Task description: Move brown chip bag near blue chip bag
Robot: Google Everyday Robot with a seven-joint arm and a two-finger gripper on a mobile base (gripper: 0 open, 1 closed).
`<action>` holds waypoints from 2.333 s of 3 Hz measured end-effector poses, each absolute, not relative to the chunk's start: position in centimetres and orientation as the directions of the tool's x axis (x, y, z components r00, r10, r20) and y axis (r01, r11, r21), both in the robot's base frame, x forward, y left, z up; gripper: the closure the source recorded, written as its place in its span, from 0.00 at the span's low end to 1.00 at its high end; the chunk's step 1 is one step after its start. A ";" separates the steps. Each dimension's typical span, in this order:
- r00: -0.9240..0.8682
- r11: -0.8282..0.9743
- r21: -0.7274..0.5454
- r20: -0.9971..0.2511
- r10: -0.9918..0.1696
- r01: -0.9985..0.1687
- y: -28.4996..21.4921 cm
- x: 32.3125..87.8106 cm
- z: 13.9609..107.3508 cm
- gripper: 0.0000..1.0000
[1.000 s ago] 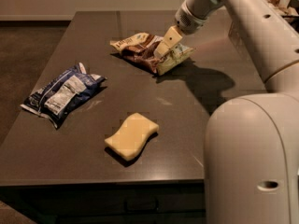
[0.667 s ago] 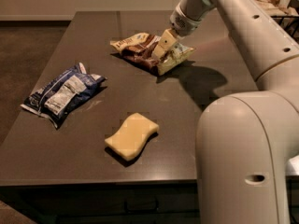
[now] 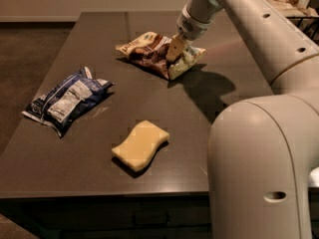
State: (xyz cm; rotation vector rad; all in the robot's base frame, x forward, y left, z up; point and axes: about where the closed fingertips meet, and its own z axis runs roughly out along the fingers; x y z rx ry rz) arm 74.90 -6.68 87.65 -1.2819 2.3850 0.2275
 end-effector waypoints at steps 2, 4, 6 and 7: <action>-0.273 0.374 -0.121 -0.490 -0.828 -0.919 -2.6 71.1 91.3 1.00; -0.074 0.167 -0.108 -0.584 -0.809 -0.980 2.6 67.6 94.0 1.00; -0.033 0.108 -0.090 -0.595 -0.803 -0.990 4.6 66.7 93.3 0.62; -0.032 0.105 -0.088 -0.595 -0.803 -0.991 4.8 66.8 93.1 0.39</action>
Offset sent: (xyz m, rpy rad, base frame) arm -0.0801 0.0743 0.0752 0.1148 -0.1566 0.4019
